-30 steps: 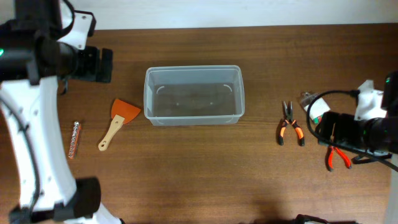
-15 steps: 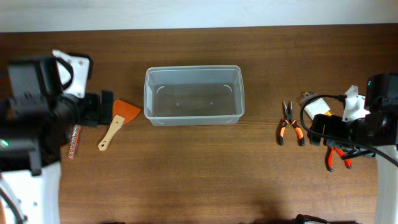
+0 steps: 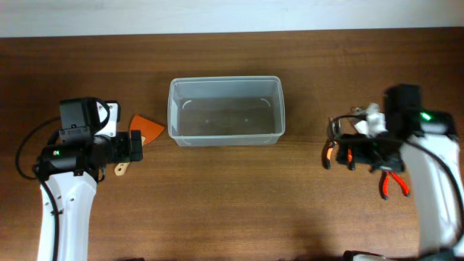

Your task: Pack container

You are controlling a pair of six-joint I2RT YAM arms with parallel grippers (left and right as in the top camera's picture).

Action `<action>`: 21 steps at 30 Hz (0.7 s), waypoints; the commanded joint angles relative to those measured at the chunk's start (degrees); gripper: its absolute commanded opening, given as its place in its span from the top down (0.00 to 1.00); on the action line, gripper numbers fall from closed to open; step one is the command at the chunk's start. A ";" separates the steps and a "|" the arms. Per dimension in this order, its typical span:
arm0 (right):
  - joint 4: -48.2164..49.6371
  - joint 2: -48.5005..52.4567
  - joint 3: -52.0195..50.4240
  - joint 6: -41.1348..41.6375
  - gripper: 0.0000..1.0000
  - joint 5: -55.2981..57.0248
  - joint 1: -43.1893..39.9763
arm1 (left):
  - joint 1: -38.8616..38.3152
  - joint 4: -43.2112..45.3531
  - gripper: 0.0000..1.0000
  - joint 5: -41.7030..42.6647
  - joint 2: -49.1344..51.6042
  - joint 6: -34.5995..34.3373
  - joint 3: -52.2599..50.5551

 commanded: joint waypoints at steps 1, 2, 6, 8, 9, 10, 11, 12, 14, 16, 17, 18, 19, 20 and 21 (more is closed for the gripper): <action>3.93 5.31 -0.37 0.02 0.02 0.90 2.75 | 0.26 1.18 0.01 0.61 -0.24 -1.01 0.22; 5.62 6.36 -0.44 0.09 0.02 0.46 2.91 | 0.26 1.38 0.01 0.61 -0.24 -1.01 0.22; 10.88 11.41 -0.44 2.80 0.01 -0.42 2.78 | 0.26 1.27 0.01 0.63 -0.24 -1.01 0.22; 12.79 13.88 -0.44 3.91 0.01 -0.48 2.84 | 0.26 1.16 0.01 0.63 -0.24 -1.01 0.22; 13.81 15.37 -0.44 3.93 0.02 -0.63 2.97 | 0.26 1.16 0.01 0.63 -0.24 -1.01 0.22; 14.43 16.50 -0.44 3.93 0.01 -0.63 3.04 | 0.26 1.18 0.01 0.63 -0.24 -1.01 0.22; 15.04 17.77 -0.44 4.13 0.01 -0.61 3.13 | 0.26 1.18 0.01 0.63 -0.24 -1.01 0.22; 15.58 18.91 -0.44 4.35 0.01 -0.61 3.23 | 0.26 1.16 0.01 0.63 -0.24 -1.01 0.22; 16.57 20.61 -0.44 4.35 0.01 -0.61 3.45 | 0.26 1.16 0.01 0.63 -0.24 -1.01 0.22; 17.64 21.77 -0.44 4.35 0.01 -0.61 3.80 | 0.26 1.16 0.01 0.63 -0.24 -1.01 0.22; 18.29 22.21 -0.44 4.35 0.01 -0.57 4.00 | 0.26 1.16 0.01 0.63 -0.24 -1.01 0.22; 18.82 22.40 -0.44 4.37 0.01 -0.61 4.04 | 0.26 1.16 0.01 0.63 -0.24 -1.01 0.22; 19.58 22.49 -0.44 5.11 0.02 -0.55 4.04 | 0.26 1.16 0.01 0.63 -0.24 -1.01 0.22; 20.31 22.62 -0.44 5.44 0.01 -0.59 4.02 | 0.26 1.16 0.01 0.63 -0.24 -1.01 0.22; 20.90 22.64 -0.44 5.44 0.01 -0.59 4.02 | 0.26 1.16 0.01 0.63 -0.24 -1.01 0.22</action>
